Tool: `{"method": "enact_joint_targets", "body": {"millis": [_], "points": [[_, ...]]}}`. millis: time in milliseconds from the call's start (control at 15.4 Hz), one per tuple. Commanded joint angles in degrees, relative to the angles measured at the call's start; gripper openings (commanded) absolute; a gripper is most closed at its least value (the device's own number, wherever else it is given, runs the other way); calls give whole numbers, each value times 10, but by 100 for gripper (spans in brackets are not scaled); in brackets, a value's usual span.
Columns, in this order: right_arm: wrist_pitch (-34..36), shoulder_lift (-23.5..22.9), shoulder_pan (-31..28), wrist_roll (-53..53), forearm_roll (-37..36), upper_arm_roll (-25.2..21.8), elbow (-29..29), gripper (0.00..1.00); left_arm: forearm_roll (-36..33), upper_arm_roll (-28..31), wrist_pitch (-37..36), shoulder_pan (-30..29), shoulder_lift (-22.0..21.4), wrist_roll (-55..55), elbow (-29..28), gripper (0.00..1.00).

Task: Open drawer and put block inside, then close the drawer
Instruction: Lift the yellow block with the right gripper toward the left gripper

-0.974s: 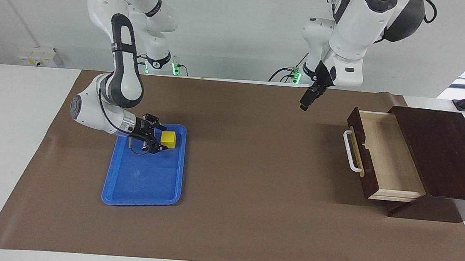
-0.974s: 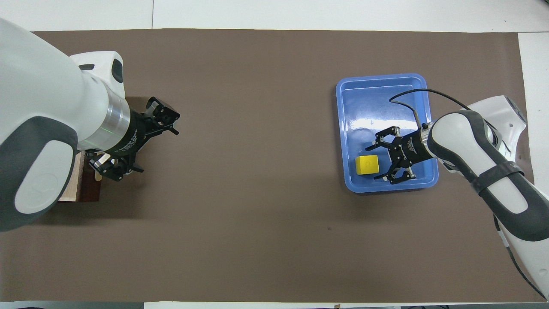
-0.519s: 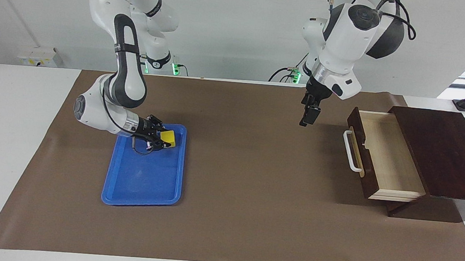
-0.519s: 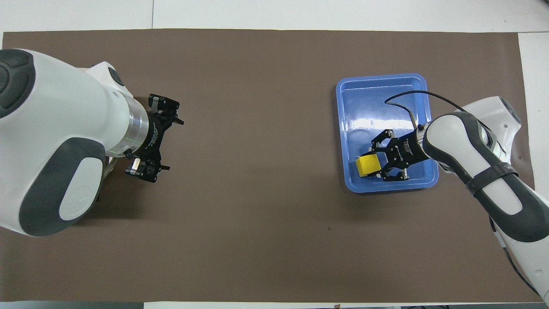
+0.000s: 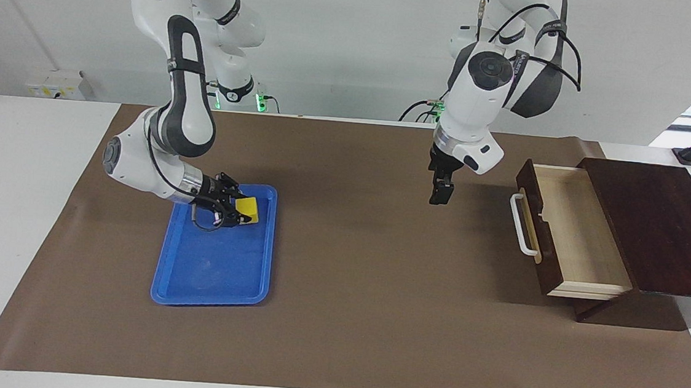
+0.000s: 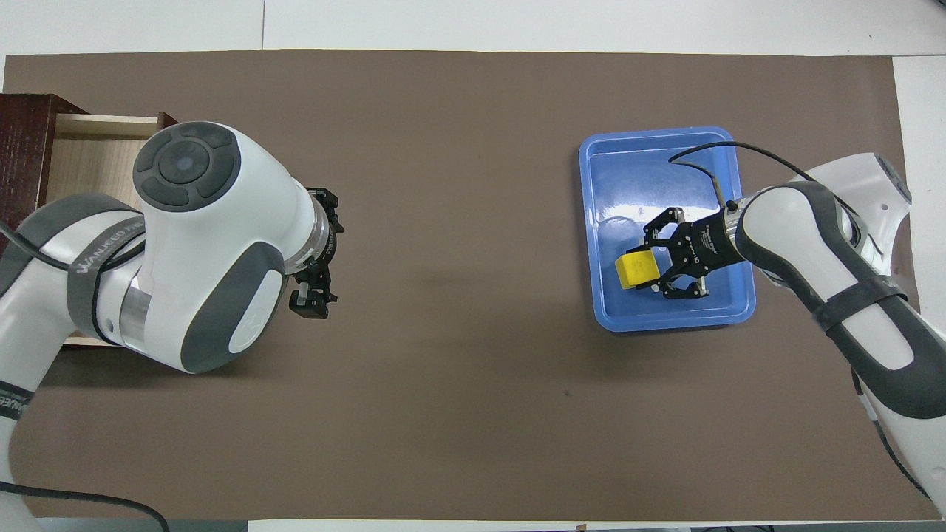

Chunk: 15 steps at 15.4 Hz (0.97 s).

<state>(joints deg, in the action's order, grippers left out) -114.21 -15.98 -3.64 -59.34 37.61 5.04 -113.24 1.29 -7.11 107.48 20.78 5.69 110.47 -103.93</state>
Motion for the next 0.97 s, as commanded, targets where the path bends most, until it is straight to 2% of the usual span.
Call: {"method": "enact_joint_targets", "body": {"millis": [0,260,390,519,649,909], "points": [[20,27,27,-1,10,2,39,0,-8,7,23,4,-10,38,-13,100],[34,28,70,-66,15,3,112,0,-2,4,38,4,-9,51,-14,100],[25,21,98,-128,15,3,141,0,32,3,86,7,-7,51,-15,100],[-8,14,132,-191,16,3,158,0,70,4,154,16,-7,72,-29,100],[-57,9,172,-258,16,2,159,0,71,3,191,35,-7,126,-39,100],[-127,2,230,-338,14,2,154,0,107,3,269,59,-7,136,-57,100]]}}
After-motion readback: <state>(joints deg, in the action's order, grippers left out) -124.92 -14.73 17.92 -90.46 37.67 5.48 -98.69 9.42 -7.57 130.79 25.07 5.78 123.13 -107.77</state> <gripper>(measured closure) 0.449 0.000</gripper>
